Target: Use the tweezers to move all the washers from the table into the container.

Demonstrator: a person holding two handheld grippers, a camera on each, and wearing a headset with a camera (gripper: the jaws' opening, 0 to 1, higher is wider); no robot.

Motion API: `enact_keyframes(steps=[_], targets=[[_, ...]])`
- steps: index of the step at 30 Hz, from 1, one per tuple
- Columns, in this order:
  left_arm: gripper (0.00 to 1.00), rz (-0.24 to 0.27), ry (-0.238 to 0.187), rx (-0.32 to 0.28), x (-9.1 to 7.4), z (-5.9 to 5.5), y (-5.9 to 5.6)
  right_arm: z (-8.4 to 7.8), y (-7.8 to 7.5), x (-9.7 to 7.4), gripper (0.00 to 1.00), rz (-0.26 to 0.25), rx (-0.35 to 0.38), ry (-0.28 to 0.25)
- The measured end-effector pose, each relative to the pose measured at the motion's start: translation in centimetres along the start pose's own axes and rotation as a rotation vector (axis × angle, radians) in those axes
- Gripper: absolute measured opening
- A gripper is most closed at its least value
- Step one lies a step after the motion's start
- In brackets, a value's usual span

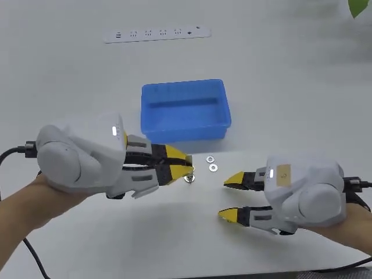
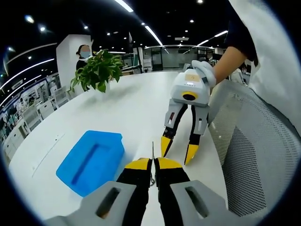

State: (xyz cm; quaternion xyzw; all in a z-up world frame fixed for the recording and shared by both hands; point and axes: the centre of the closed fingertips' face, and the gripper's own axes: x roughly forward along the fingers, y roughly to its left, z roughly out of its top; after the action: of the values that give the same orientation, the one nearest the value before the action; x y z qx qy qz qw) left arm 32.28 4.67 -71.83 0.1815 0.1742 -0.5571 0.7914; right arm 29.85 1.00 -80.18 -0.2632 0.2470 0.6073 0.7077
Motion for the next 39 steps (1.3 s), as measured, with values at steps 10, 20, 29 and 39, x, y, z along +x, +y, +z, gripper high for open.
enact_keyframes(steps=[10,20,29,39], targets=[[0.07,-0.052,0.078,0.047,-0.5,-0.9,0.3,2.3,-1.3,1.7,0.31,0.034,-0.039,-0.028],[0.07,-0.066,0.064,0.028,0.2,-0.5,0.3,5.4,-2.2,3.2,0.28,0.075,-0.099,-0.079],[0.07,-0.072,0.067,0.030,0.3,-0.6,0.5,6.0,-1.9,3.8,0.15,0.152,-0.135,-0.083],[0.08,-0.097,0.070,0.045,0.5,-0.5,-0.2,6.0,-1.7,3.8,0.10,0.168,-0.139,-0.061]])
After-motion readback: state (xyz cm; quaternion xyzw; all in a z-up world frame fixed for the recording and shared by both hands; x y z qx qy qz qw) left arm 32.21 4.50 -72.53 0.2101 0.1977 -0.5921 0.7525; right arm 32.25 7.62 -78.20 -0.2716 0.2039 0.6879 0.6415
